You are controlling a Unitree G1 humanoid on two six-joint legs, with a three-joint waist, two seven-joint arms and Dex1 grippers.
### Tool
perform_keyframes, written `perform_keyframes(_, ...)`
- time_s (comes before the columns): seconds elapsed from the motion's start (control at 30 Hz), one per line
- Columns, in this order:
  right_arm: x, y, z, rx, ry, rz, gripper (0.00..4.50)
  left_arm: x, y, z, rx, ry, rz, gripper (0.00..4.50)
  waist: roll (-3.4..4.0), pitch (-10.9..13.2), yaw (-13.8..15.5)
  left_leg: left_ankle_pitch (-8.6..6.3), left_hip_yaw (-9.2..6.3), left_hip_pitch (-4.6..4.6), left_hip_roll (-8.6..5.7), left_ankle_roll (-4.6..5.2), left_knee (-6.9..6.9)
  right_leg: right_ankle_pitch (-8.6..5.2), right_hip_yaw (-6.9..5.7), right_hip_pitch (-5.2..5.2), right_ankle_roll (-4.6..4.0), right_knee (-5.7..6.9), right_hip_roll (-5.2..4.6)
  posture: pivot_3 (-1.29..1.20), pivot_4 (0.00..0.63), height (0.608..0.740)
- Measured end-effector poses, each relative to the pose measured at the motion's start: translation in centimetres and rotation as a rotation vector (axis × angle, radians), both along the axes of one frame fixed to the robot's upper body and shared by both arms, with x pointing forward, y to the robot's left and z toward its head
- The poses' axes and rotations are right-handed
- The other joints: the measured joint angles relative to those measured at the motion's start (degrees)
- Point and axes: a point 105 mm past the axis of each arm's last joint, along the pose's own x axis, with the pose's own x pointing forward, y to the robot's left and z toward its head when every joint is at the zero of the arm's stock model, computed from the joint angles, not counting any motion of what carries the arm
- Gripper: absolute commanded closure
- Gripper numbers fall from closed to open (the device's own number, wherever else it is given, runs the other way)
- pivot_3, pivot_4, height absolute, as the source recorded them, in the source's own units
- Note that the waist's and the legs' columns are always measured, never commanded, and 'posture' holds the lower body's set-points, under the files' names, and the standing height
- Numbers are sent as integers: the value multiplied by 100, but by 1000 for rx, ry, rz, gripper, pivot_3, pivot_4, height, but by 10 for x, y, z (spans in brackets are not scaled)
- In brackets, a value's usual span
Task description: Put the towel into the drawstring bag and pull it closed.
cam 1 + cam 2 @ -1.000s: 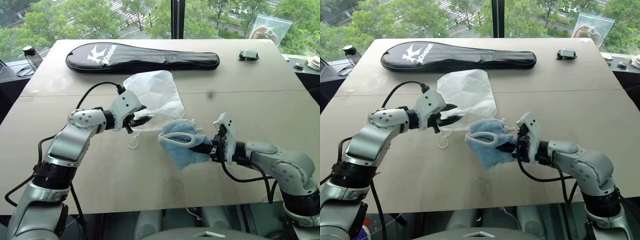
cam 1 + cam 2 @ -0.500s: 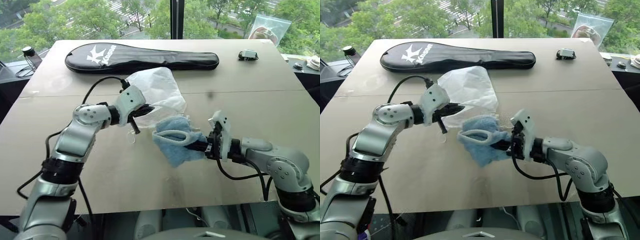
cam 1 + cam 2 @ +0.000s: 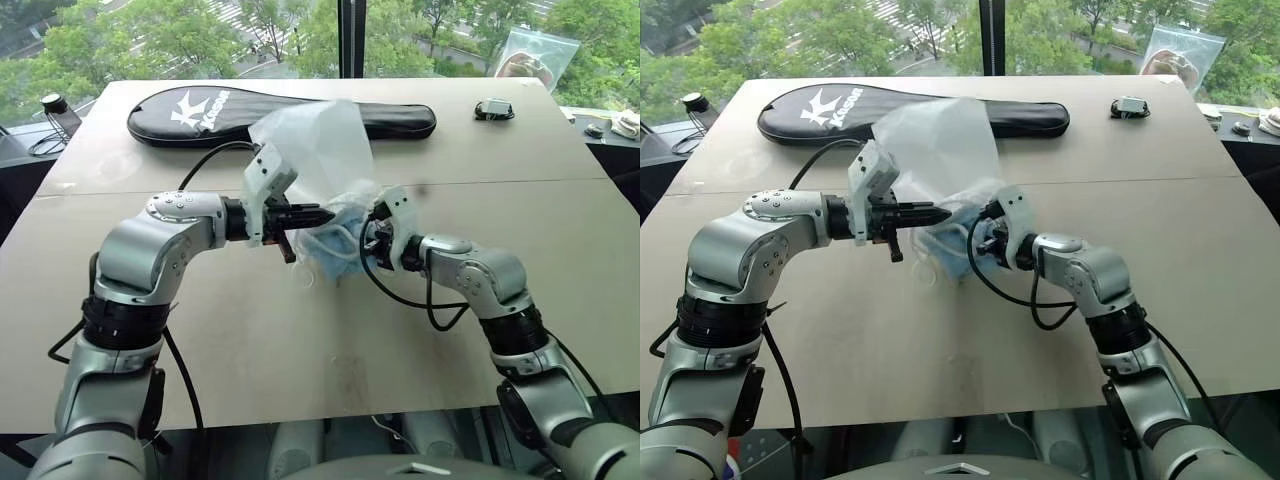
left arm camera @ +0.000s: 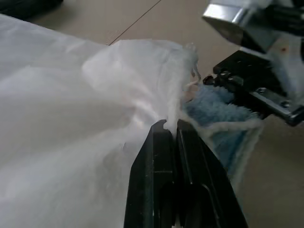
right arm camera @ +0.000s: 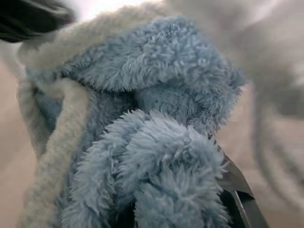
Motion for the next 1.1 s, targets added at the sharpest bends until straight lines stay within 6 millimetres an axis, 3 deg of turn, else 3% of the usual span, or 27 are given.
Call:
perform_keyframes(0.2,19,-11,9,285,131,-168,4389,-7,9,-13,22,49,27,4500,3,2,-3,0,0,1,1,0,0,0,2,-2,-1,5,0,0,150,740)
perform_keyframes(0.3,16,-11,28,522,194,-142,4390,-8,14,-16,5,76,54,4500,3,2,-3,0,-1,1,1,0,-1,0,1,-2,-1,4,0,0,150,740)
perform_keyframes(0.47,7,-9,45,713,251,-100,4390,-13,8,-14,-57,150,32,4500,3,2,-1,0,-2,1,0,1,-1,0,-1,-1,0,6,-2,0,150,740)
perform_keyframes(0.6,8,3,43,654,225,-127,4391,-21,-19,1,-133,155,-55,4500,4,2,-9,0,-1,1,0,0,0,0,-1,-1,0,7,-1,0,150,740)
perform_keyframes(0.67,6,17,33,465,129,-116,4391,-21,-27,4,-149,143,-66,4500,6,1,-48,0,6,7,0,0,0,0,10,-2,0,9,2,0,150,740)
perform_keyframes(0.73,6,21,28,341,24,-109,4392,-21,-28,-4,-127,173,-55,4500,10,4,-63,0,5,6,-2,0,0,0,9,-3,0,10,1,0,150,740)
perform_keyframes(0.87,5,15,22,288,-40,-103,2466,-19,-28,-12,-94,168,-46,4500,7,3,-52,0,3,4,0,0,0,0,7,-3,0,8,1,0,150,740)
perform_keyframes(0.97,-6,-2,12,193,-78,-54,1103,-14,-22,-9,-71,107,-30,4500,9,4,2,0,5,2,-2,0,0,0,7,-3,0,5,-3,0,150,740)
perform_keyframes(1.1,-39,-34,20,26,-188,79,1103,-1,-8,-16,-11,36,11,4500,10,5,31,0,2,1,-3,0,1,0,4,-2,0,1,-2,0,150,740)
